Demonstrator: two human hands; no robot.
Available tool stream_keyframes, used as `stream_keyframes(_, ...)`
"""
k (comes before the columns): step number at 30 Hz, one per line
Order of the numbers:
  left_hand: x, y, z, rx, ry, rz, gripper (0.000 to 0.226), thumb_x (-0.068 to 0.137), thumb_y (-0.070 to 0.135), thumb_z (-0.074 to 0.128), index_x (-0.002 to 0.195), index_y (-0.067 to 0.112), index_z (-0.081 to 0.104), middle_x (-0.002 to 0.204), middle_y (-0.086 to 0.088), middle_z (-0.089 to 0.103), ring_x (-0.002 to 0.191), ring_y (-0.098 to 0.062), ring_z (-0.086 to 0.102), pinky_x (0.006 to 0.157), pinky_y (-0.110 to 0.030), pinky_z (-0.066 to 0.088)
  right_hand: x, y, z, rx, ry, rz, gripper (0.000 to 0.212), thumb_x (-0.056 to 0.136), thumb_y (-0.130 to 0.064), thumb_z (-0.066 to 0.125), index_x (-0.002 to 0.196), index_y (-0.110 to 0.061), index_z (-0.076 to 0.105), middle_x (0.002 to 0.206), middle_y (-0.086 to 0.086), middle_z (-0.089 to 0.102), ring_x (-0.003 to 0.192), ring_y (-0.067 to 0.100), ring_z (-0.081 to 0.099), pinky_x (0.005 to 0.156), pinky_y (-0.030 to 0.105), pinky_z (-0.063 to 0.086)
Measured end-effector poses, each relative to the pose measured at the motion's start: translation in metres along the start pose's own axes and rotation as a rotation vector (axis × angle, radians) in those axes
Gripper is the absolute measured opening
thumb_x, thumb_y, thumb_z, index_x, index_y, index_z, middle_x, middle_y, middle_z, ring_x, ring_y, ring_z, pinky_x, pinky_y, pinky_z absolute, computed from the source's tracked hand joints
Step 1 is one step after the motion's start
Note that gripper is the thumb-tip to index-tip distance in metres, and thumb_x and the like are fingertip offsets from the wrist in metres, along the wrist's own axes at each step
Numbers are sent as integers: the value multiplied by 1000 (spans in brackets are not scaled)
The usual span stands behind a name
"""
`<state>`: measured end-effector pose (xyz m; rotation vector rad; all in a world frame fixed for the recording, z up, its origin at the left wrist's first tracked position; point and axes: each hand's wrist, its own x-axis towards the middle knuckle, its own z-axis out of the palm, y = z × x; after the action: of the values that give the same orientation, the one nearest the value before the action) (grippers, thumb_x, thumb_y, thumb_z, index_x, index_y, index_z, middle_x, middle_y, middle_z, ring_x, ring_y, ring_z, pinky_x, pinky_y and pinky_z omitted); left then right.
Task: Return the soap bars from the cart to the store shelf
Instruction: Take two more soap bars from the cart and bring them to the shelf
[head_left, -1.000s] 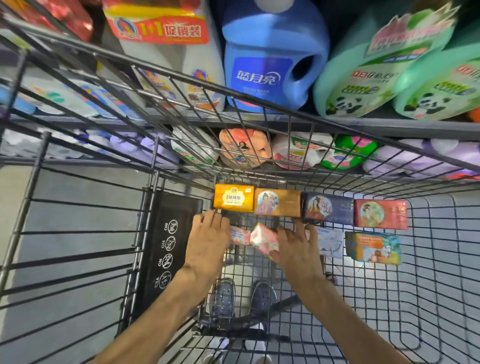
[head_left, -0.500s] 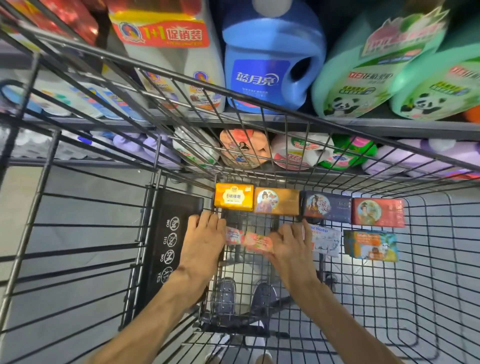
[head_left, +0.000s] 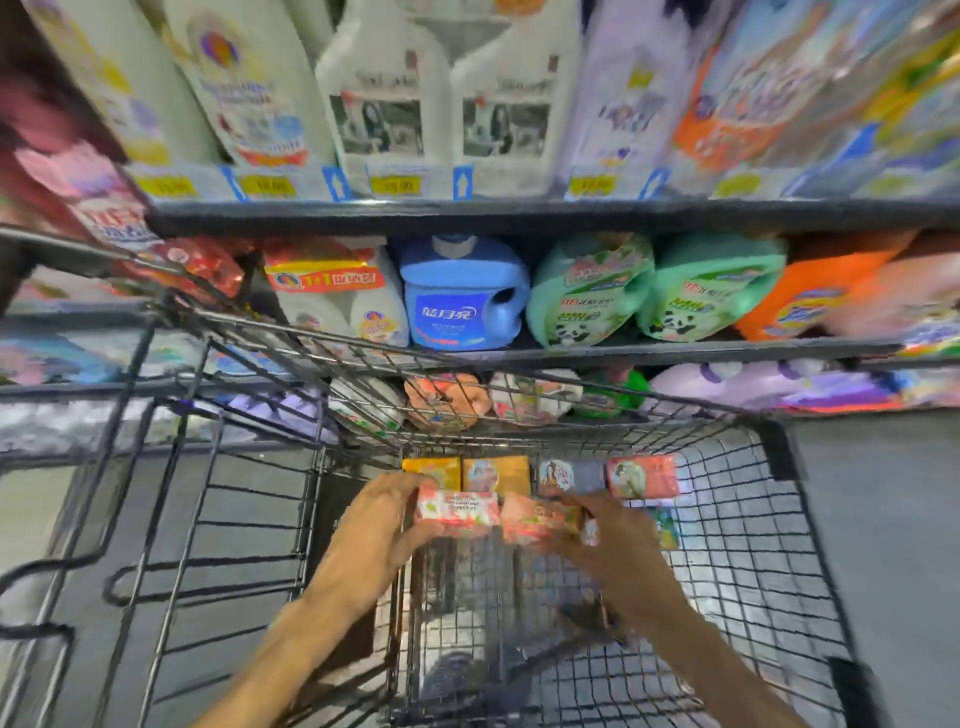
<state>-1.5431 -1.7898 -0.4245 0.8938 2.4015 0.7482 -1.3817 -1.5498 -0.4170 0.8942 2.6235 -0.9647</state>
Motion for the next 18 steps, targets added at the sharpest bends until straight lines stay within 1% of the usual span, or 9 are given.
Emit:
stream_keyframes(2,1,30,-26,-75,1,60,42,85,43,71,123,31,56,115,15,55,111,-10,54,97,-34,47,-22,-10,-42,163,38,33,47,72,-64,75,104,-29,69,96,-16,67,91,7,65,82,34,54)
stream_keyframes(4,2,65,-52,-83,-38,110,41,84,43,73,120,35,57,114,17,55,110,-8,55,95,-34,48,-49,-21,-88,350,72,83,45,69,-58,79,103,-29,69,96,-8,71,85,8,66,74,32,57)
stream_keyframes(6,1,103,-79,-61,-72,160,41,85,39,75,122,34,59,117,15,57,112,-5,54,97,-25,45,-78,-27,-131,440,101,130,47,69,-47,83,111,-29,67,102,-7,70,93,10,67,76,30,58)
stream_keyframes(8,-1,146,-104,-74,-98,213,38,83,41,76,116,41,56,113,17,57,104,-4,56,89,-12,41,-107,-25,-171,400,184,104,48,72,-42,84,113,-27,66,104,-10,69,96,2,64,78,17,50)
stream_keyframes(10,-5,194,-125,-78,-111,277,37,80,44,78,110,42,57,104,21,60,94,-2,59,81,-11,44,-142,-22,-212,401,265,98,43,73,-38,85,110,-30,66,99,-15,70,90,-8,62,74,7,44)
stream_keyframes(12,-9,244,-139,-64,-107,357,36,78,51,77,109,40,61,98,21,63,92,1,60,81,-18,47,-181,-14,-250,421,349,118,40,71,-46,84,107,-39,66,97,-25,70,90,-11,62,75,8,45)
stream_keyframes(14,-13,295,-144,-73,-129,436,25,80,43,76,100,44,60,100,27,64,93,8,60,79,-14,46,-216,-2,-284,432,440,150,41,69,-48,85,104,-43,65,94,-29,69,91,-8,63,78,11,47)
stream_keyframes(15,-16,321,-144,-82,-145,485,26,82,35,78,98,44,59,101,30,64,93,12,59,78,-9,43,-234,3,-301,444,485,149,41,68,-43,87,103,-40,65,92,-27,70,90,-6,63,79,11,47)
stream_keyframes(18,-17,399,-134,-112,-183,614,34,82,26,81,107,37,59,102,20,64,98,19,53,82,-3,37,-282,26,-348,487,606,161,37,68,-25,89,98,-32,69,90,-19,73,88,1,66,80,13,48)
